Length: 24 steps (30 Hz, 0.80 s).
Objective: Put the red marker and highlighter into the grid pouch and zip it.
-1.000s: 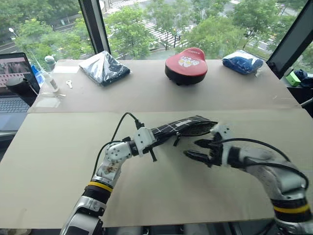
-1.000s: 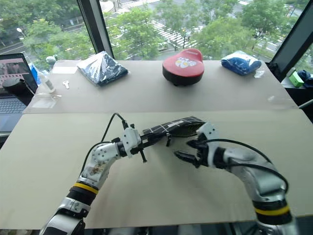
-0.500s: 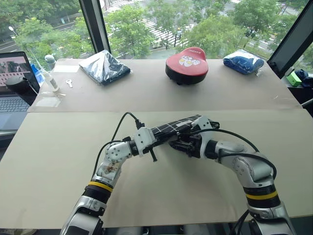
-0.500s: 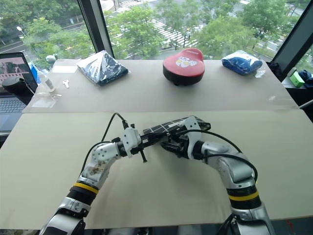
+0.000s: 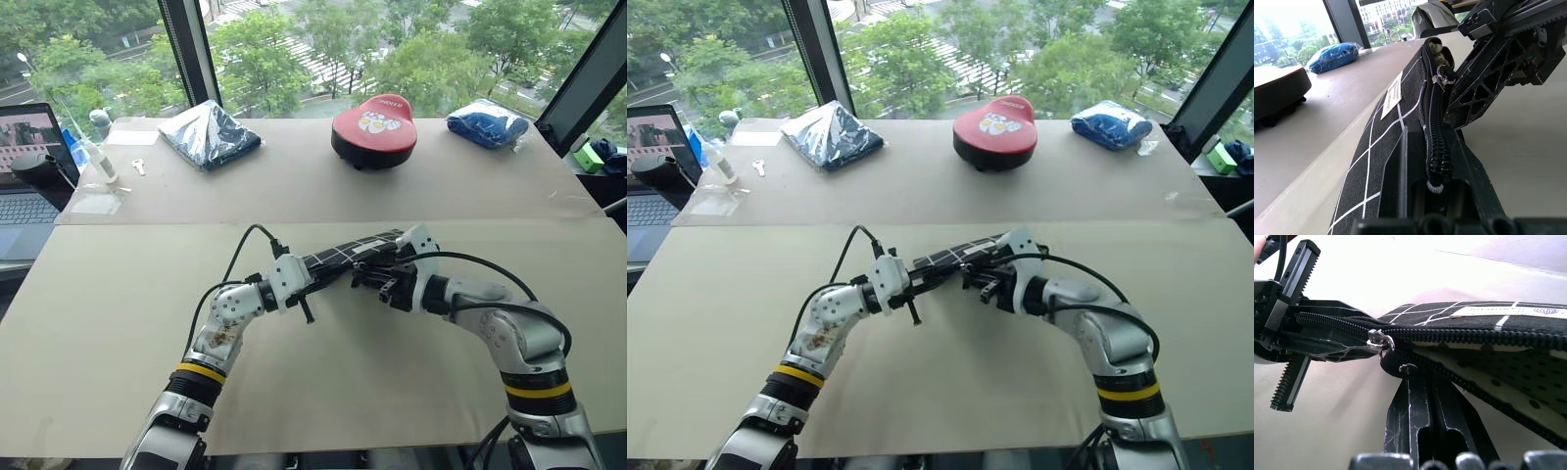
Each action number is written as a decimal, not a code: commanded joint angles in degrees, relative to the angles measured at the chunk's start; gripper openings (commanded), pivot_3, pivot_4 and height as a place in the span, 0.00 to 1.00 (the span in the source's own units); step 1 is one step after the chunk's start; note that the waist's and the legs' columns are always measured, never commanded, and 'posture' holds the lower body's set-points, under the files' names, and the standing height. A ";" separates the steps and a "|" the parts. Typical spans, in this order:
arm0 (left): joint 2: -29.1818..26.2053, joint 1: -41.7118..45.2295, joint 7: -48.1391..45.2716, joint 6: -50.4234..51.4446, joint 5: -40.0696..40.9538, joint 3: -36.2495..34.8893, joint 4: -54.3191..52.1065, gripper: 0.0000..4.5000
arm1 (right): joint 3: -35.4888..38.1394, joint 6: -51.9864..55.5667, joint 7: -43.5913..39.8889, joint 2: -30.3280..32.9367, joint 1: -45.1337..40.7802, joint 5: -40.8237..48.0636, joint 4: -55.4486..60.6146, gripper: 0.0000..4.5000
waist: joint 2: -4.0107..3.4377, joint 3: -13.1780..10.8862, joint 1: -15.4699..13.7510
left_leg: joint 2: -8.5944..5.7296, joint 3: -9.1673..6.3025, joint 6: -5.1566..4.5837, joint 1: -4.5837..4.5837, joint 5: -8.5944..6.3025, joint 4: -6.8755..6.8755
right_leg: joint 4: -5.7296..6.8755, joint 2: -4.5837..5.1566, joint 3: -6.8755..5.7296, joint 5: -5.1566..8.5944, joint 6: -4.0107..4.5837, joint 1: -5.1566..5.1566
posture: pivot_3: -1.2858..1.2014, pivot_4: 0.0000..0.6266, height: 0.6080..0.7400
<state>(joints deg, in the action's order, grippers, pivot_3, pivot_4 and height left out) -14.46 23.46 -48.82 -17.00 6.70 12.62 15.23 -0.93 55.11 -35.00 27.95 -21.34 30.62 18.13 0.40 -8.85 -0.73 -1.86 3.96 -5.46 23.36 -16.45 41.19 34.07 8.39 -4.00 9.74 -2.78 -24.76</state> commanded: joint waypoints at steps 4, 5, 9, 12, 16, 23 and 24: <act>0.29 0.19 0.21 -0.84 0.24 -0.08 -1.36 0.00 | 6.50 -0.68 -2.17 6.45 2.01 1.50 4.43 0.00 | 0.00 0.00 -0.05 | 0.00 0.00 0.00 0.00 0.00 0.01 | -0.01 0.00 0.00 0.00 0.00 0.03 | 0.52 0.24 1.00; 0.35 0.21 0.18 -0.80 0.26 -0.06 -1.33 0.00 | 7.03 -0.41 -2.64 8.05 2.58 1.27 4.49 0.00 | 0.00 0.00 -0.11 | 0.00 0.00 -0.01 0.00 0.00 0.01 | -0.01 0.00 0.00 0.00 0.00 0.03 | 0.52 0.24 1.00; 0.65 0.28 0.22 -0.66 0.17 0.12 -1.26 0.00 | 8.84 -2.62 -6.11 14.73 6.09 0.78 4.78 0.00 | 0.01 -0.01 -0.19 | 0.00 -0.01 -0.05 -0.03 -0.03 0.02 | -0.03 0.02 0.00 0.00 -0.02 0.09 | 0.52 0.24 1.00; 0.79 0.32 0.21 -0.69 0.12 0.20 -1.17 0.00 | 11.49 -4.79 -7.91 18.92 8.05 -0.03 3.09 0.00 | 0.01 -0.01 -0.12 | 0.01 -0.01 -0.06 -0.04 -0.03 0.01 | -0.04 0.03 0.01 0.00 -0.02 0.10 | 0.52 0.24 1.00; 0.92 0.45 0.13 -0.79 0.15 0.33 -0.98 0.00 | 13.69 -8.73 -9.22 24.53 9.95 -3.58 -1.87 0.00 | 0.02 -0.01 -0.21 | 0.01 -0.01 -0.08 -0.08 -0.04 0.04 | -0.04 0.04 0.01 0.01 -0.02 0.17 | 0.52 0.24 1.00; 0.88 0.18 0.02 -0.87 0.28 0.39 -1.09 0.00 | 14.51 -11.83 -10.55 26.33 10.31 -4.92 -5.91 0.00 | 0.02 -0.01 -0.24 | 0.05 -0.01 -0.10 -0.11 -0.06 0.05 | -0.05 0.04 0.03 0.01 -0.02 0.19 | 0.52 0.24 1.00; 0.87 0.19 -0.02 -0.90 0.30 0.39 -1.08 0.00 | 14.30 -12.08 -10.24 25.82 10.06 -5.01 -6.03 0.00 | 0.02 -0.01 -0.24 | 0.06 -0.01 -0.10 -0.11 -0.06 0.05 | -0.05 0.04 0.03 0.01 -0.02 0.19 | 0.52 0.24 1.00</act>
<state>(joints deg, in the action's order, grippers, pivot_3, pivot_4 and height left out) -13.37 23.54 -48.97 -17.02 6.70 13.48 15.22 11.06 44.66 -45.54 53.59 -10.68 25.99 11.84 0.42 -8.86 -0.97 -1.80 3.95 -5.56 23.26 -16.50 41.25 34.02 8.43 -3.97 9.75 -2.80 -24.57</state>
